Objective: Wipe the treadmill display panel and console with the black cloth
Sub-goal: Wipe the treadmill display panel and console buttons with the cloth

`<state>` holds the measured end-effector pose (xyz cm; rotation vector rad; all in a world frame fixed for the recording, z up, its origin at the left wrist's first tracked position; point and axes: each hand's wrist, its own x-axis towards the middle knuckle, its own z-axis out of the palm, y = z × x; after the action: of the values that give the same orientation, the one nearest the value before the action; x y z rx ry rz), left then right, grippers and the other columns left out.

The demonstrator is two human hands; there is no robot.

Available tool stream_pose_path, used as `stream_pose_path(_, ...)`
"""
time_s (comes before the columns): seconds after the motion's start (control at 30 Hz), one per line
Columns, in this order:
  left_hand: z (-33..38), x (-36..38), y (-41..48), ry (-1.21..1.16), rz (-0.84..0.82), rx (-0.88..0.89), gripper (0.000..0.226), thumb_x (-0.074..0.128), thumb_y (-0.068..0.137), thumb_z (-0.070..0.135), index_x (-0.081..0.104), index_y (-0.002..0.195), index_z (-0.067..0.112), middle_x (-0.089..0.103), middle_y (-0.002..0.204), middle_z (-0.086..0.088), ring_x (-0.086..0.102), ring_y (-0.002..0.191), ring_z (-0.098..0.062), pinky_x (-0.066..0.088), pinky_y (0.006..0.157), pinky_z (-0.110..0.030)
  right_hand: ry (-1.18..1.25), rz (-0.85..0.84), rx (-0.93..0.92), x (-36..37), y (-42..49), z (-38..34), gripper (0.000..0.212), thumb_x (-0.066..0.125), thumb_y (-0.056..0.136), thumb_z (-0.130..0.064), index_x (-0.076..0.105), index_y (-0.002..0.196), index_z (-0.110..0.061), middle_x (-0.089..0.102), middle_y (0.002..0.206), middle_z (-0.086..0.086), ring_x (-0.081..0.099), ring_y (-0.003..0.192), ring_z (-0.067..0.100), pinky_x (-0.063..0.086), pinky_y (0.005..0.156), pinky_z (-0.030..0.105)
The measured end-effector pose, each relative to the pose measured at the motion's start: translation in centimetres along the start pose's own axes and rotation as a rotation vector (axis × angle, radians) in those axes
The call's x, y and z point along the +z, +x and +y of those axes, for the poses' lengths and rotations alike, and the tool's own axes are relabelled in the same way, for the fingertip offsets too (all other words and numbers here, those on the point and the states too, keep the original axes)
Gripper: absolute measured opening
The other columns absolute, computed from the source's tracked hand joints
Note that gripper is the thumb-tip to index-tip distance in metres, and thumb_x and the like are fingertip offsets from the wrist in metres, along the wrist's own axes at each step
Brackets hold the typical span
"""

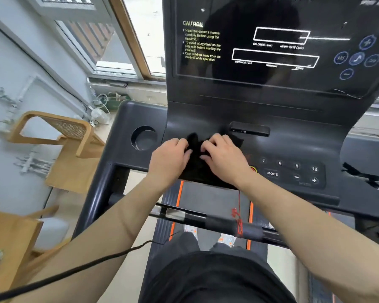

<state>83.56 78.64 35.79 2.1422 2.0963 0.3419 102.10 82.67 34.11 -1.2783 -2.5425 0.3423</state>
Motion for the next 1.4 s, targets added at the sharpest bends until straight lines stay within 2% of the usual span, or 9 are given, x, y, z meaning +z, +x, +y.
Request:
stream_pose_path(0.13, 2.2, 0.1, 1.9, -0.034, -0.099, 0.084, 0.021, 0.057, 0.093, 0.03, 0.058, 0.105, 0.013, 0.067, 0.098, -0.008, 0.064, 0.087, -0.033, 0.048, 0.069, -0.041, -0.083, -0.01, 0.063, -0.6, -1.0, 0.6, 0.02, 0.061, 0.089, -0.03, 0.061, 0.101, -0.014, 0.056, 0.101, 0.011, 0.053, 0.09, 0.033, 0.055, 0.068, 0.047)
stream_pose_path(0.3, 1.4, -0.4, -1.7, -0.046, -0.167, 0.113, 0.02, 0.061, 0.085, 0.032, 0.057, 0.089, 0.013, 0.065, 0.084, -0.004, 0.063, 0.076, -0.033, 0.046, 0.06, -0.037, -0.078, -0.022, -0.065, 0.2, -5.2, -1.4, 0.016, 0.062, 0.085, -0.027, 0.059, 0.094, -0.014, 0.054, 0.093, 0.009, 0.051, 0.08, 0.03, 0.05, 0.065, 0.042)
stream_pose_path(0.37, 0.3, -0.5, -2.0, -0.035, -0.136, 0.047, 0.017, 0.061, 0.085, 0.028, 0.057, 0.089, 0.012, 0.065, 0.083, -0.006, 0.062, 0.074, -0.033, 0.046, 0.059, -0.037, -0.054, -0.009, -0.096, 0.7, -4.0, -2.7, 0.018, 0.069, 0.083, -0.024, 0.06, 0.094, -0.013, 0.055, 0.093, 0.009, 0.051, 0.081, 0.03, 0.05, 0.061, 0.04)
stream_pose_path(0.63, -2.9, -0.4, 3.5, -0.061, 0.098, -0.199, 0.019, 0.055, 0.097, 0.019, 0.058, 0.111, 0.006, 0.062, 0.1, -0.016, 0.06, 0.086, -0.038, 0.034, 0.066, -0.038, -0.07, 0.041, -0.071, 1.1, 5.9, -2.1, 0.028, 0.071, 0.085, -0.017, 0.066, 0.112, -0.012, 0.055, 0.129, 0.013, 0.05, 0.114, 0.036, 0.053, 0.086, 0.047)
stream_pose_path(0.9, 5.0, 1.9, 7.1, -0.186, 0.087, 0.08, 0.016, 0.056, 0.093, 0.011, 0.064, 0.106, 0.005, 0.061, 0.095, -0.016, 0.059, 0.073, -0.04, 0.051, 0.062, -0.05, -0.21, 0.266, 0.143, -1.2, 1.4, 4.1, 0.019, 0.061, 0.083, 0.003, 0.071, 0.098, -0.005, 0.062, 0.117, 0.013, 0.057, 0.1, 0.033, 0.054, 0.08, 0.04)
stream_pose_path(1.07, 0.8, 0.9, 6.5, -0.123, 0.12, -0.043, 0.021, 0.056, 0.089, 0.011, 0.066, 0.107, 0.007, 0.062, 0.103, -0.016, 0.061, 0.081, -0.042, 0.05, 0.067, -0.048, -0.118, 0.154, 0.003, -0.8, 4.6, 1.0, 0.021, 0.066, 0.08, -0.002, 0.07, 0.1, -0.005, 0.061, 0.115, 0.013, 0.058, 0.098, 0.034, 0.056, 0.072, 0.042)
stream_pose_path(1.17, -1.6, 0.2, 5.4, -0.077, 0.1, -0.095, 0.018, 0.056, 0.089, 0.011, 0.065, 0.103, 0.006, 0.062, 0.1, -0.014, 0.061, 0.081, -0.04, 0.05, 0.067, -0.046, -0.017, 0.055, -0.036, 0.2, 4.5, -1.7, 0.028, 0.071, 0.079, -0.008, 0.07, 0.107, -0.005, 0.061, 0.119, 0.015, 0.057, 0.104, 0.036, 0.054, 0.079, 0.042)
stream_pose_path(1.3, 1.6, 0.7, 4.2, -0.041, -0.014, 0.07, 0.015, 0.062, 0.083, 0.015, 0.064, 0.096, 0.008, 0.061, 0.091, -0.01, 0.062, 0.075, -0.037, 0.046, 0.061, -0.04, 0.04, 0.063, 0.044, -0.8, -0.1, 0.1, 0.024, 0.065, 0.083, -0.018, 0.071, 0.105, -0.011, 0.062, 0.115, 0.01, 0.057, 0.1, 0.031, 0.056, 0.07, 0.042)
stream_pose_path(1.4, 7.1, 1.9, 4.0, -0.108, -0.067, 0.236, 0.027, 0.064, 0.083, 0.021, 0.063, 0.108, 0.01, 0.065, 0.102, -0.009, 0.065, 0.085, -0.035, 0.05, 0.068, -0.04, -0.005, 0.098, 0.075, -2.8, -4.5, 5.4, 0.02, 0.065, 0.082, -0.019, 0.071, 0.1, -0.014, 0.063, 0.111, 0.006, 0.058, 0.095, 0.029, 0.056, 0.063, 0.04)
